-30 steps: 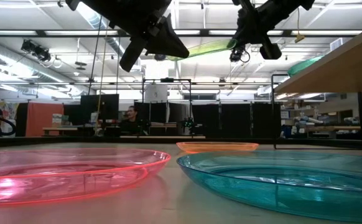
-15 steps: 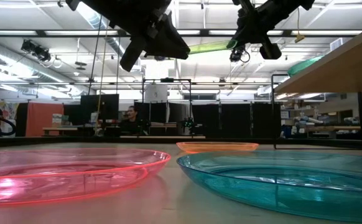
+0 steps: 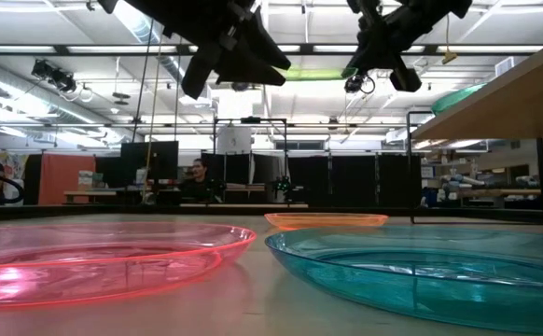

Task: Place and stack plates onto a shelf
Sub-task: Stack the green transparent plate on top of the pink transparent plate on the shelf

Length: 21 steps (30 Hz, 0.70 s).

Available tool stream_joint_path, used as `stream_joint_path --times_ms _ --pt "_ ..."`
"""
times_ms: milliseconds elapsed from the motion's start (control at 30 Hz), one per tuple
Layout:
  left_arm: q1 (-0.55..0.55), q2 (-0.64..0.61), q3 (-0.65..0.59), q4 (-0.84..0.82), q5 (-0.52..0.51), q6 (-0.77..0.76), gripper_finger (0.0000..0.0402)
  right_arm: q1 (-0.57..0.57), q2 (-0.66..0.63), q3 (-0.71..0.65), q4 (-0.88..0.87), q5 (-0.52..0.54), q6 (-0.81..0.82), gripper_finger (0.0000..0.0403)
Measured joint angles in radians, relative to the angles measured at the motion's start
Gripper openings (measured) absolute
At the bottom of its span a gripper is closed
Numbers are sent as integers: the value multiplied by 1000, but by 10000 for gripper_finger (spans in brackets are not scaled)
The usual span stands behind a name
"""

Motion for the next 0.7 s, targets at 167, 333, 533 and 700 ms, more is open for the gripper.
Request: stream_joint_path --times_ms 167,333,533,700 --pt "-1 0 0 -1 0 0 163 -51 0 0 -6 0 -47 6" --pt "-19 0 0 -1 1 -5 163 -113 -4 0 -8 -29 -100 5" --pt "-41 0 0 -13 3 -147 163 -159 -56 0 -74 -179 -126 5" --pt "-43 0 0 -47 2 -250 163 -133 -141 0 -233 -301 -141 5"
